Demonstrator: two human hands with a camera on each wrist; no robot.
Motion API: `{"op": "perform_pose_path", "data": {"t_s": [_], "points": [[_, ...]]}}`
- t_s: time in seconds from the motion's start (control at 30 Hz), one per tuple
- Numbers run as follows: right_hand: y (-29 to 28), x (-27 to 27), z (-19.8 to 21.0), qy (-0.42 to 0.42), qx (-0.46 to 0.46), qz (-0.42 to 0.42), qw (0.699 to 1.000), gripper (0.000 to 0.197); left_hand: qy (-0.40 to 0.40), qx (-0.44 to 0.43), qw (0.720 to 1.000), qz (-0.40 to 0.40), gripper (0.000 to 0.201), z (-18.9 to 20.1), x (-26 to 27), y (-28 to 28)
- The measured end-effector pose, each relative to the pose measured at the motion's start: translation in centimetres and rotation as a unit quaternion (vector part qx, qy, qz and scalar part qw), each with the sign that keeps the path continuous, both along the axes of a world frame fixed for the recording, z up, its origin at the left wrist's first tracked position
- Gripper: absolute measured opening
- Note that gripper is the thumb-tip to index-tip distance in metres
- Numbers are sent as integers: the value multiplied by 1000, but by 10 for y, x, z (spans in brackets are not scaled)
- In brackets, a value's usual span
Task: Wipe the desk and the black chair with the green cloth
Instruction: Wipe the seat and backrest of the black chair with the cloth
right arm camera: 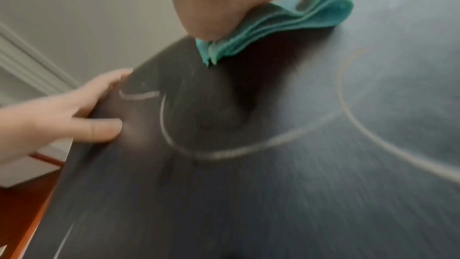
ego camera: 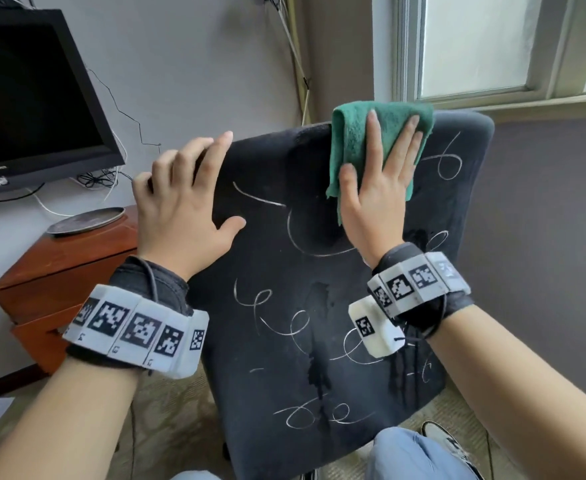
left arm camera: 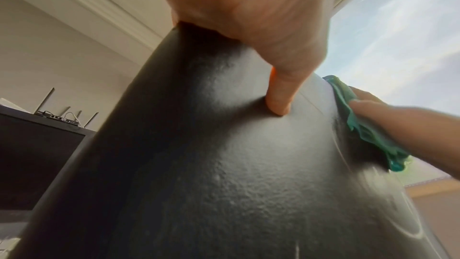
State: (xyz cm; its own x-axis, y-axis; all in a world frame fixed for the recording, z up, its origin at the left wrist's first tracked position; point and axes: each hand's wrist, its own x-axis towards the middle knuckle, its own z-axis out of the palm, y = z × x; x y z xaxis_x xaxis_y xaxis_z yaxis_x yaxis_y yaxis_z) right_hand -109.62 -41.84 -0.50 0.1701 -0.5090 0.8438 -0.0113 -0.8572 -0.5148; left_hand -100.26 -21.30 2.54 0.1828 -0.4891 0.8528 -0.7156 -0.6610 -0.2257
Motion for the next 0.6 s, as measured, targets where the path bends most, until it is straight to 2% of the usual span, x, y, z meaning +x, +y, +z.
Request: {"op": "perform_pose_path", "data": {"t_s": [0.17,0.27,0.37,0.43,0.5,0.53,0.6], "points": [[15,32,-43,38,21,50,998,66,1,-5,1000,20,101,0,10,-12],[10,39,-34,30,30,71,997,66,2,-9,1000,26,100,1,17,-19],[-7,38,-5,-8,47,70,996,65,6,-14,1000,21,98,-1,25,-19],[-33,33,17,-56,135,62,987,58,8,-18,999,25,98,-2,30,-18],[-62,26,29,-81,263,73,959,55,16,-23,999,35,99,-4,36,-18],[-73,24,28,-82,298,78,948,54,20,-26,999,40,99,-4,38,-19],[-80,22,14,-65,295,95,949,56,26,-30,998,46,100,-5,41,-21]]}}
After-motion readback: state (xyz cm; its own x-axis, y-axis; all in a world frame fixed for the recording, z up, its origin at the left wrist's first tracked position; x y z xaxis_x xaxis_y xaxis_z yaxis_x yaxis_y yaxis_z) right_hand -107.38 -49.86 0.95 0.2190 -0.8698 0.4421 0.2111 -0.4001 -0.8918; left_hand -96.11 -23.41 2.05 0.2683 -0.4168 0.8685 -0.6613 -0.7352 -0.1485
